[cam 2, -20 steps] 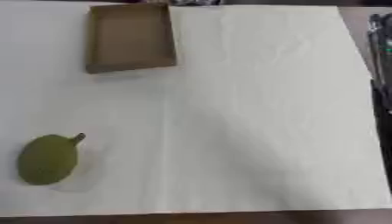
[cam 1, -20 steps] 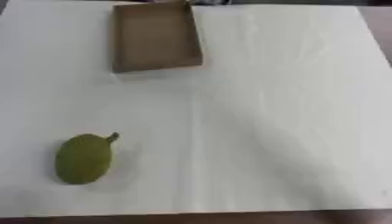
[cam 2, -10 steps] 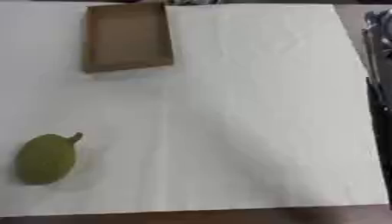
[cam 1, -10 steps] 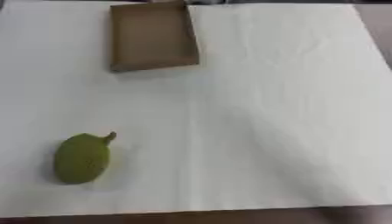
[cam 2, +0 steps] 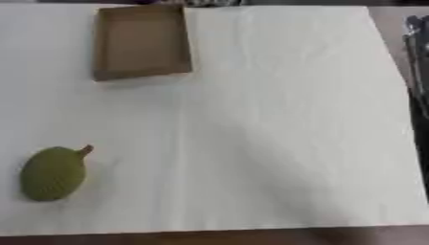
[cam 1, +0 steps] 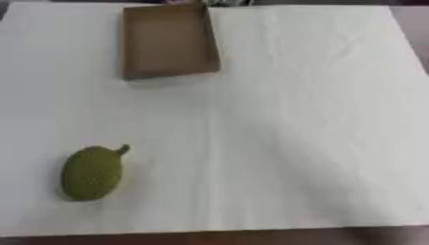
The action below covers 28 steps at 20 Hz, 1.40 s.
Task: Pick up objects on the table and place them in the box.
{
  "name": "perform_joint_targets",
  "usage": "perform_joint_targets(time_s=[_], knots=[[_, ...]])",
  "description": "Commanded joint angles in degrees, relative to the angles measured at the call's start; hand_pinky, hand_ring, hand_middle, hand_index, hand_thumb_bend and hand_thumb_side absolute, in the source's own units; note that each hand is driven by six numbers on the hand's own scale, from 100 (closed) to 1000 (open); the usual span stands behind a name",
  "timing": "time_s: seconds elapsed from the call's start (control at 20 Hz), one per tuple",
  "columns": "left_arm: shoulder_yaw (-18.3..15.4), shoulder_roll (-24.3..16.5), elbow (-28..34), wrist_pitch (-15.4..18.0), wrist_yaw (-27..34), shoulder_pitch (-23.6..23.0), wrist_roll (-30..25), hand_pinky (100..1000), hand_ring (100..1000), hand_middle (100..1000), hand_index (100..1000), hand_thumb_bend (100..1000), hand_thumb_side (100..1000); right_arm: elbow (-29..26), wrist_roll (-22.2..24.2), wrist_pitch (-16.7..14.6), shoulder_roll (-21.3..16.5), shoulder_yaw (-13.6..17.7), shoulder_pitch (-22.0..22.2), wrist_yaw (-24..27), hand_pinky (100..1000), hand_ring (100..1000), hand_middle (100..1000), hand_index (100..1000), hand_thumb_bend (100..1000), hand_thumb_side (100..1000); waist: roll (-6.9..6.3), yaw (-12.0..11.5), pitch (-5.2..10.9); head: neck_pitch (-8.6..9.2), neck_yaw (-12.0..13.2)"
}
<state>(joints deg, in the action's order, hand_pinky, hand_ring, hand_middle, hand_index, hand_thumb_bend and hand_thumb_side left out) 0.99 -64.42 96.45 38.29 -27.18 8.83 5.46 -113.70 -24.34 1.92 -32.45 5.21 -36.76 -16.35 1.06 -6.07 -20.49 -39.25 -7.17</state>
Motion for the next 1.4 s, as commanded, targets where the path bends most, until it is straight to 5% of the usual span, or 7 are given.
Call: perform_joint_targets(time_s=[0.05,0.4,0.8,1.4], knots=[[1.8,-2.3,-0.4,0.3,0.6,1.1,-3.0,888,847,830,968,100,818,-0.9,0.2,-0.1,-0.9,0.1,-0.8,0.5,814,749,656,860,100,602,-0.36,0.1,1.40,-0.08,0.2],[4.4,-0.3,-0.9,1.0,2.4,3.4,-10.5,890,848,834,971,100,800,-0.9,0.3,-0.1,-0.4,0.0,-0.6,0.7,815,749,655,860,100,611,-0.32,0.2,1.62,0.02,0.4],[5.6,1.4,1.8,-1.8,14.8,8.8,-29.6,884,842,829,971,100,784,-0.9,0.3,-0.1,-0.2,-0.1,-0.3,0.9,816,750,655,860,100,612,-0.39,0.2,1.97,-0.46,0.7],[8.7,6.4,2.8,-6.0,16.2,20.0,-29.0,883,841,826,967,100,749,-0.9,0.6,-0.3,0.3,-0.3,0.1,0.9,817,749,656,860,100,611,-0.83,0.0,3.15,-1.59,0.9]])
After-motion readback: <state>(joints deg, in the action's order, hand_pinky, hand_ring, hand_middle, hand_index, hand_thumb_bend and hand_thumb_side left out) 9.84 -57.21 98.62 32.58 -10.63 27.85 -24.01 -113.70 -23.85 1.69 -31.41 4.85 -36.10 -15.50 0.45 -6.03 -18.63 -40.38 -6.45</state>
